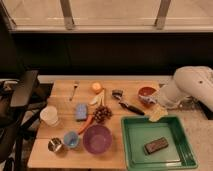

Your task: Place pepper in plastic cup

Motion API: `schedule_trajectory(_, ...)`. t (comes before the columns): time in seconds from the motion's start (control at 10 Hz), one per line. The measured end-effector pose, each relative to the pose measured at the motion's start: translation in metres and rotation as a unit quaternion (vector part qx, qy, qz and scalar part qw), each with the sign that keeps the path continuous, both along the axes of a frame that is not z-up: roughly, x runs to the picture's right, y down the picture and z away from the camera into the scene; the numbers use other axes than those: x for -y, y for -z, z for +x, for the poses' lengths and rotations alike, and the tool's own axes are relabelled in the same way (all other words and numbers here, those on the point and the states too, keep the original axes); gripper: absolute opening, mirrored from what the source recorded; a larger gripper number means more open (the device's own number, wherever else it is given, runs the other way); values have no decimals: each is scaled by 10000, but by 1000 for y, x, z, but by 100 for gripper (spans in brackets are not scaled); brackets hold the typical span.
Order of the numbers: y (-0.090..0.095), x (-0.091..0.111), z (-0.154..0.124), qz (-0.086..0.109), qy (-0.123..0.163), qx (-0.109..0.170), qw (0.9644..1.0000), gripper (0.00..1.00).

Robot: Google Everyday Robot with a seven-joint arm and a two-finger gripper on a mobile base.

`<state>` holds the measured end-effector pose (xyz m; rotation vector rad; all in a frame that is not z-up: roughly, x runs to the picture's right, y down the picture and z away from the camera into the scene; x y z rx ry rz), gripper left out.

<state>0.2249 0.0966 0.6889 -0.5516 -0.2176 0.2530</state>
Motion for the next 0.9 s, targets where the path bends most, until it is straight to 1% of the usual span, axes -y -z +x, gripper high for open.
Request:
schedule_trajectory(0.1, -3, 0, -22, 55, 347, 167, 9992, 72)
schedule_trajectory(0.2, -7, -1, -51, 124, 736, 337, 9966, 72)
schedule_trajectory(0.3, -9, -2, -73, 181, 996, 455, 9938, 72)
schedule_trajectory(0.4, -12, -4, -98, 247, 1296, 606, 9894, 72)
schedule_trajectory(0.5, -13, -6, -123, 327, 1593, 773, 9836, 72)
schedule_trajectory(0.6, -12, -9, -148, 404, 1827, 958, 9776, 72)
schedule_trajectory(0.7, -8, -14, -174, 477, 2073, 1211, 9696, 72)
schedule_trajectory(0.8, -4, -20, -191, 506, 2229, 1409, 9633, 72)
schedule_trajectory(0.9, -4, -19, -190, 526, 2256, 1406, 9626, 72)
